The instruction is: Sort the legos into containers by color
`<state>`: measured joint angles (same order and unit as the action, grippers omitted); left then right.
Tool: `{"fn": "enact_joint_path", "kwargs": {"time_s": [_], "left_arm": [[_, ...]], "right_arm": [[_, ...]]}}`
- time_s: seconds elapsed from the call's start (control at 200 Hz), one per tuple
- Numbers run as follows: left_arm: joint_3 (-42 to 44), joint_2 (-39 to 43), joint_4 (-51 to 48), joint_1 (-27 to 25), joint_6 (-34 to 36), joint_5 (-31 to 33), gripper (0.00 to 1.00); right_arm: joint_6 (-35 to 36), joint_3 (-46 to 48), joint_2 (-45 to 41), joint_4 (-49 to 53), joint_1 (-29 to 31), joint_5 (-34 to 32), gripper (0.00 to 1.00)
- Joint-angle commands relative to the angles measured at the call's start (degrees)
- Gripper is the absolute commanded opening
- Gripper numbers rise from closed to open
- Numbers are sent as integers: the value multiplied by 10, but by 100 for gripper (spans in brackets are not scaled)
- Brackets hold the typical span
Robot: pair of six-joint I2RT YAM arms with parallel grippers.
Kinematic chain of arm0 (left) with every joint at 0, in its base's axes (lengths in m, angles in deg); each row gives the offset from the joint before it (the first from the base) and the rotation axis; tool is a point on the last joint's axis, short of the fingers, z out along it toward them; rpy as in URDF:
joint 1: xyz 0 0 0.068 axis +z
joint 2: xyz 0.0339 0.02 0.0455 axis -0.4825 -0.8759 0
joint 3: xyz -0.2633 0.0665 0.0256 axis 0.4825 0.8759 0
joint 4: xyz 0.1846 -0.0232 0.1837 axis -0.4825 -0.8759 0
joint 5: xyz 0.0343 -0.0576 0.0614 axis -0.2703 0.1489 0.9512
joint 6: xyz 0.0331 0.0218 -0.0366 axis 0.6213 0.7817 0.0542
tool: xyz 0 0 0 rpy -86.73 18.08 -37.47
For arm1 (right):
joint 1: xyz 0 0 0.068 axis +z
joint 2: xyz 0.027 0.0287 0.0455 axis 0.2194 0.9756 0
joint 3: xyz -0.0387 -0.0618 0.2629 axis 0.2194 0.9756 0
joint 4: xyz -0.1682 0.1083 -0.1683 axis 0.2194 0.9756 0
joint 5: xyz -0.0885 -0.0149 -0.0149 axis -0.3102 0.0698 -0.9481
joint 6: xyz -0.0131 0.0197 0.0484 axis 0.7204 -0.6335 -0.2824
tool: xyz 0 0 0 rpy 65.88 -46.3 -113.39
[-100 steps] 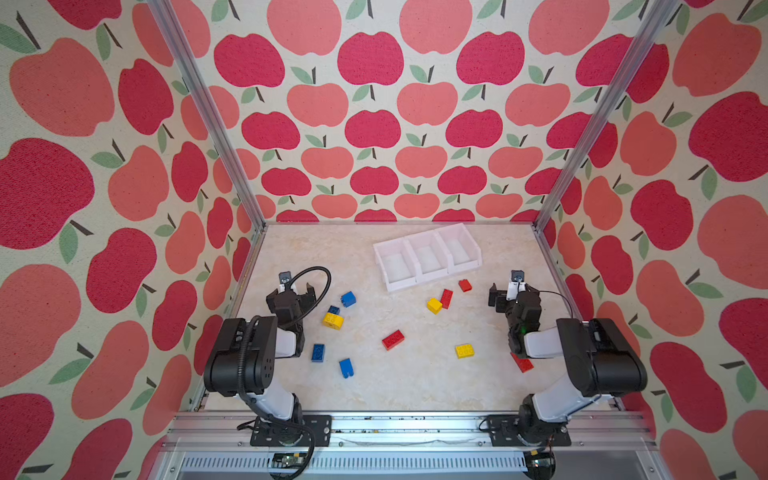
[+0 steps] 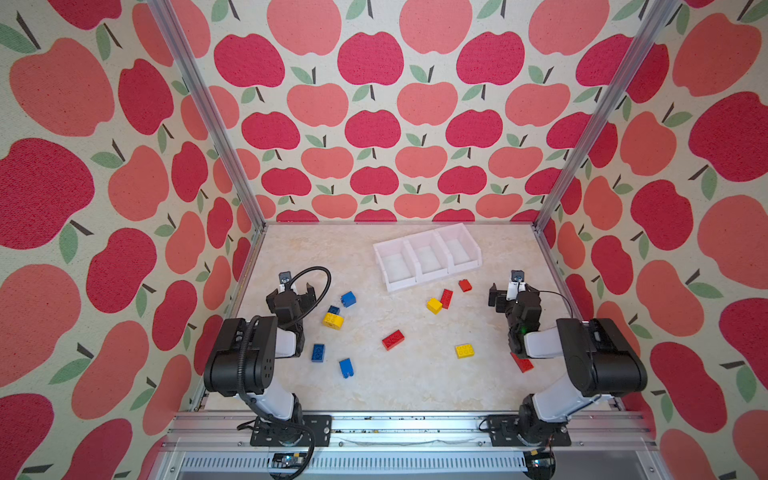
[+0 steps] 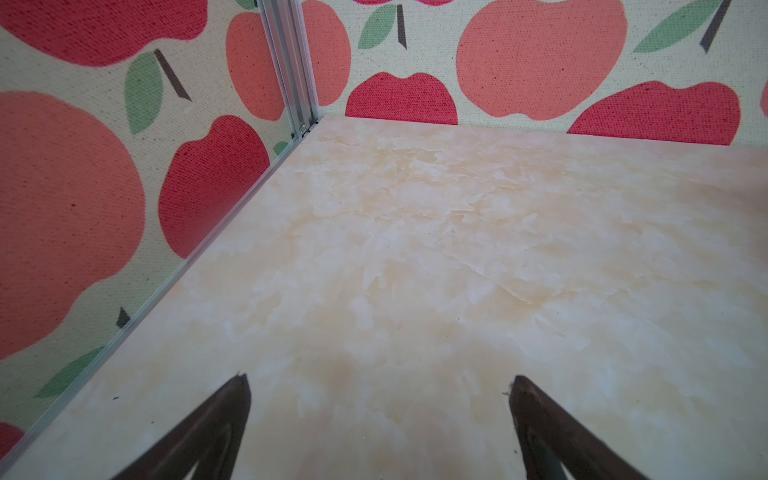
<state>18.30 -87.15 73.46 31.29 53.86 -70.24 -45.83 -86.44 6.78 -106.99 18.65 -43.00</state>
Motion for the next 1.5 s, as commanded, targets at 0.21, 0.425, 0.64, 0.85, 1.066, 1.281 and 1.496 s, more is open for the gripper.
{"fn": "enact_joint_path", "kwargs": {"time_s": [0.21,0.425,0.64,0.85,1.066,1.281,1.496], "left_arm": [[-7,-1,-7,1,3,-2,99],[-7,-1,-7,1,3,-2,99],[-6,13,-7,-2,3,15,99],[-36,106,-137,-11,3,45,99],[-101,166,-284,-25,-11,46,99],[-174,175,-437,-71,-51,53,99],[-201,185,-516,-96,-108,55,99]], "right_arm": [[-11,-7,0,8,-1,-8,99],[-11,-8,0,8,-1,-8,99],[-7,-8,-12,15,7,-32,99],[33,-65,-113,204,57,-76,99],[-33,-191,-142,451,113,-39,99],[-103,-324,-74,610,237,49,99],[-189,-430,30,650,346,144,99]]}}
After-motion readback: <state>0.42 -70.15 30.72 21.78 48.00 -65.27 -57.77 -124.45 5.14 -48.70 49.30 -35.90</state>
